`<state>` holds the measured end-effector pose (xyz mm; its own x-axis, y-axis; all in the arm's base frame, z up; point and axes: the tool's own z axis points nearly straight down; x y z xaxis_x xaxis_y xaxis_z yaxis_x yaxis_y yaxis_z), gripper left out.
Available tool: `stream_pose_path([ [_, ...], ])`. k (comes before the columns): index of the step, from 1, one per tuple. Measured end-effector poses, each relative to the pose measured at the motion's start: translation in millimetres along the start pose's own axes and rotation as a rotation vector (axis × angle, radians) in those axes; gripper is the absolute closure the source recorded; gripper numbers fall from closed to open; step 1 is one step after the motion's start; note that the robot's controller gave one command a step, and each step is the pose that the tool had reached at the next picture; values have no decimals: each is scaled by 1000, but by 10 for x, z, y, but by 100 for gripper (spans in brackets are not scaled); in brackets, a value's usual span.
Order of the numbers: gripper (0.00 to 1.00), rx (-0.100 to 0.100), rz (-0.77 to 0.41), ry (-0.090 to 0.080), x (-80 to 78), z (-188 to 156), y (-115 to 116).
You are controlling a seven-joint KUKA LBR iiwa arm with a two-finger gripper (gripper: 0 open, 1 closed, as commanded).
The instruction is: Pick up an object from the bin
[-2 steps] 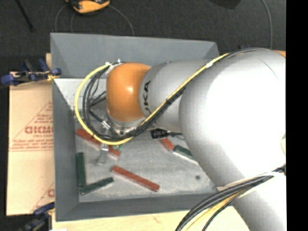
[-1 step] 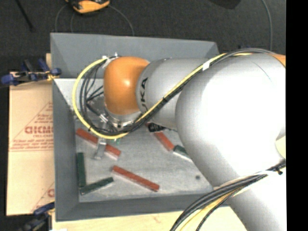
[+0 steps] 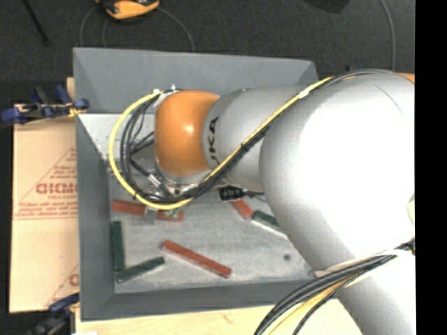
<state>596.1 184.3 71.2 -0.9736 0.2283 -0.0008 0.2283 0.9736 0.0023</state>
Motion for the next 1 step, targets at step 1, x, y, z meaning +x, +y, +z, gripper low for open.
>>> stream_pose_path([
  [1,100,0,1,0,0,0,0],
])
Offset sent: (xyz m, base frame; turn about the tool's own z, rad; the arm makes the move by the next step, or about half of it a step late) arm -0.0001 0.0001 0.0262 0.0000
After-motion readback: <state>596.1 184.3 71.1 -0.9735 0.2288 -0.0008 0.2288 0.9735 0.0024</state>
